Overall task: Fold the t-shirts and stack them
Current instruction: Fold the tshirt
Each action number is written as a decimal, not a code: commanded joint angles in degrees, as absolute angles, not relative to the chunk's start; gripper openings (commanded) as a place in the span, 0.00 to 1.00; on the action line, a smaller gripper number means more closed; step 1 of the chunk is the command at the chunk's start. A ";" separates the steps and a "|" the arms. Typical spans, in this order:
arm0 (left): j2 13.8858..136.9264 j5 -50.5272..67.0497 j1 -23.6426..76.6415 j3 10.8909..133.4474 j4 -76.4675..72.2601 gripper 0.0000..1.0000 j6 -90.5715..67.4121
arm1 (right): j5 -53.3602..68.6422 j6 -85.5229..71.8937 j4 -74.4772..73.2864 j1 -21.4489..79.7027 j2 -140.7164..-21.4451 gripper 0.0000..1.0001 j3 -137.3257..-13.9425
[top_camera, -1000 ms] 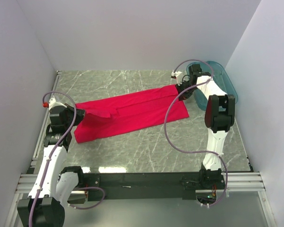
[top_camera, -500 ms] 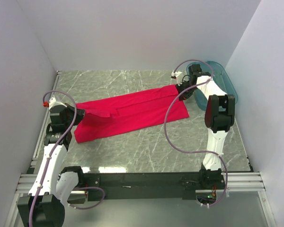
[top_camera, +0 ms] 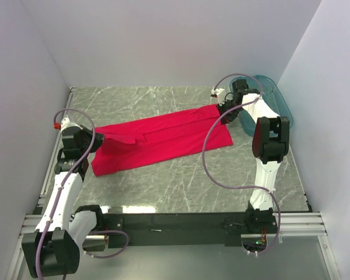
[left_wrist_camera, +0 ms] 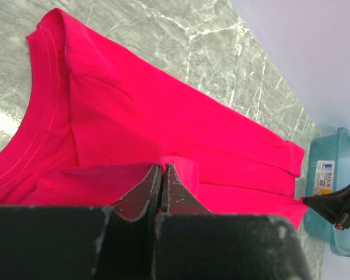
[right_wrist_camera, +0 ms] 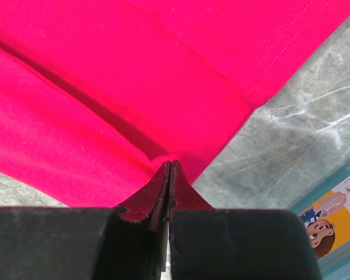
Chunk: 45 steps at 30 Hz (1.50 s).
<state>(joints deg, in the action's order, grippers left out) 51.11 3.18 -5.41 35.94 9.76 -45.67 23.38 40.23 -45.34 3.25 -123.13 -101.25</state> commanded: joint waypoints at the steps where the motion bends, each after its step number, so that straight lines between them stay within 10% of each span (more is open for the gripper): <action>1: 51.77 3.78 -5.80 38.67 6.42 0.01 -44.12 | 22.68 39.90 -43.95 3.60 -123.66 0.01 -101.95; 6: 53.00 4.13 -6.06 38.85 5.80 0.01 -43.95 | 22.76 39.55 -43.86 3.60 -124.01 0.04 -102.57; 10: 54.14 4.75 -6.06 38.85 5.10 0.01 -43.94 | 23.03 38.32 -43.16 3.78 -123.58 0.38 -102.22; 13: 55.19 5.18 -6.07 38.67 4.13 0.01 -43.95 | 23.55 37.62 -40.96 4.04 -121.03 0.45 -99.94; 36: 73.99 1.67 -8.17 44.55 -2.72 0.02 -45.35 | 28.48 36.91 -40.08 5.80 -111.89 0.47 -94.57; 38: 78.73 3.15 -9.05 47.61 -4.03 0.19 -45.61 | 28.56 36.83 -40.25 5.98 -111.53 0.47 -94.40; 39: 80.40 2.99 -9.84 49.12 -3.61 0.51 -45.96 | 28.65 36.83 -40.25 5.98 -111.27 0.47 -93.96; 41: 83.30 0.20 -10.63 54.02 -0.81 0.79 -47.54 | 28.91 36.83 -40.17 6.06 -110.40 0.47 -93.26; 45: 82.45 -1.93 -10.81 59.58 5.08 0.93 -48.16 | 29.18 37.09 -38.85 6.07 -108.02 0.47 -89.74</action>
<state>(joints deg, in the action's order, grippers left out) 84.86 0.89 -10.63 54.24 3.33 -47.46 27.94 37.28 -40.42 5.67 -112.81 -91.42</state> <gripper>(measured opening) 0.923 0.469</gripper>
